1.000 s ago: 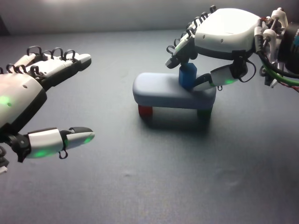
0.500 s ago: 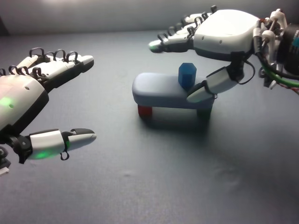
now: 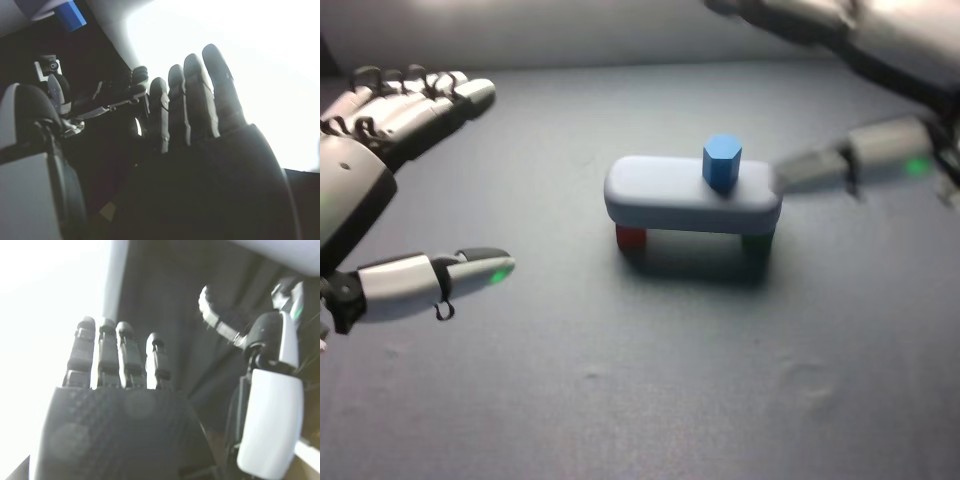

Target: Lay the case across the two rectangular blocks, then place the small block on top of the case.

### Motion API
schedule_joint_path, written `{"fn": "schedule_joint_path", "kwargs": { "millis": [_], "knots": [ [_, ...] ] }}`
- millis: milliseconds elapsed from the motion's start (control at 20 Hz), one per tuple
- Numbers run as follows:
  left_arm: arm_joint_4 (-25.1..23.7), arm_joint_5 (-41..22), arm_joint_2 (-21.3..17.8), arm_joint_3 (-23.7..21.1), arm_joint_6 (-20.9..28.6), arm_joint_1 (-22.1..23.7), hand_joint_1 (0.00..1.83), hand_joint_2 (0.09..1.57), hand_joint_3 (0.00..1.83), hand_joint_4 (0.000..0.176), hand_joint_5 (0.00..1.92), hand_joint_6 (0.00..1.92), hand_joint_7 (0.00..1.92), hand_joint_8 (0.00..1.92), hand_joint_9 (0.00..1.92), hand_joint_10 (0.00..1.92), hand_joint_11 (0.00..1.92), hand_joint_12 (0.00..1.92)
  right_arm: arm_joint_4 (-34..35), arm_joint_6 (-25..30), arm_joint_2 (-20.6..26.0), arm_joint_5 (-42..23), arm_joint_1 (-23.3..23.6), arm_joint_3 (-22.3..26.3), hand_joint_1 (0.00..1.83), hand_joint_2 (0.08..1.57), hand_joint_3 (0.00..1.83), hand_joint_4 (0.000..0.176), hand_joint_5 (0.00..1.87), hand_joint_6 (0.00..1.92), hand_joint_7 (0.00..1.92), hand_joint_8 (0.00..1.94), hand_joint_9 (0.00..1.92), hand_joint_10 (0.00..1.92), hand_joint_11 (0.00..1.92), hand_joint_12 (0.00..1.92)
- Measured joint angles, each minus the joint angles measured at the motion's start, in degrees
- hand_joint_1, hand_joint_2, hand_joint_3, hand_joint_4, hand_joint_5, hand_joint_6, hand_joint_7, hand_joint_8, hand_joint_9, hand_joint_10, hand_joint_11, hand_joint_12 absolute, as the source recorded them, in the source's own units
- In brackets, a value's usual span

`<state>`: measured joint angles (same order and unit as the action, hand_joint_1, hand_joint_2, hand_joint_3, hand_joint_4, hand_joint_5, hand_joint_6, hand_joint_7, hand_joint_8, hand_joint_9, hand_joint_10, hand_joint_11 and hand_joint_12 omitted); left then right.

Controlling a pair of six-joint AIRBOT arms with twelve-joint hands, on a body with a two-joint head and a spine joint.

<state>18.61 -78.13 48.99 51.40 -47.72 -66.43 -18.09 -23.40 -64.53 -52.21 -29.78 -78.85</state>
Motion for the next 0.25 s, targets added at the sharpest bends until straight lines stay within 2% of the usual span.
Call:
{"fn": "schedule_joint_path", "kwargs": {
  "millis": [50, 100, 150, 200, 250],
  "knots": [
    [0.3, -0.6, -0.4, 0.0, 0.0, -0.1, 0.47, 1.07, 0.03, 0.075, 0.06, 0.0, 0.06, 0.0, 0.06, 0.0, 0.0, 0.49, 1.7, -0.2, 1.7, -2.2, -4.2, 2.0, 0.95, 0.92, 0.01, 0.127, 0.0, 0.0, 0.0, 0.0, 0.0, 0.0, 0.0, 0.0],
    [0.2, -0.8, -0.6, 0.0, 0.0, -0.2, 0.16, 1.07, 0.02, 0.101, 0.01, 0.0, 0.01, 0.0, 0.03, 0.0, 0.0, 0.45, 2.5, -0.3, 2.4, -3.5, -5.9, 2.9, 1.01, 0.99, 0.02, 0.123, 0.0, 0.0, 0.0, 0.0, 0.0, 0.0, 0.0, 0.0],
    [0.1, -1.4, -0.7, 0.0, 0.6, -0.2, 0.03, 1.1, 0.01, 0.116, 0.0, 0.0, 0.0, 0.0, 0.01, 0.0, 0.0, 0.38, 4.6, -0.2, 3.5, -6.2, -8.4, 4.4, 0.93, 1.04, 0.01, 0.113, 0.0, 0.0, 0.05, 0.0, 0.06, 0.01, 0.01, 0.01],
    [0.0, -2.3, -0.7, 0.3, 2.0, -0.2, 0.01, 1.09, 0.0, 0.134, 0.0, 0.0, 0.0, 0.0, 0.0, 0.0, 0.0, 0.34, 6.5, -0.2, 4.5, -9.4, -10.5, 5.7, 0.56, 1.11, 0.03, 0.084, 0.02, 0.0, 0.07, 0.01, 0.08, 0.01, 0.02, 0.02],
    [-0.1, -3.6, -0.7, 0.4, 3.1, -0.2, 0.02, 1.12, 0.01, 0.105, 0.0, 0.0, 0.0, 0.0, 0.0, 0.0, 0.0, 0.33, 8.7, -0.3, 5.7, -12.9, -12.8, 7.3, 0.42, 1.11, 0.01, 0.098, 0.07, 0.01, 0.14, 0.01, 0.16, 0.01, 0.0, 0.29]
  ]
}}
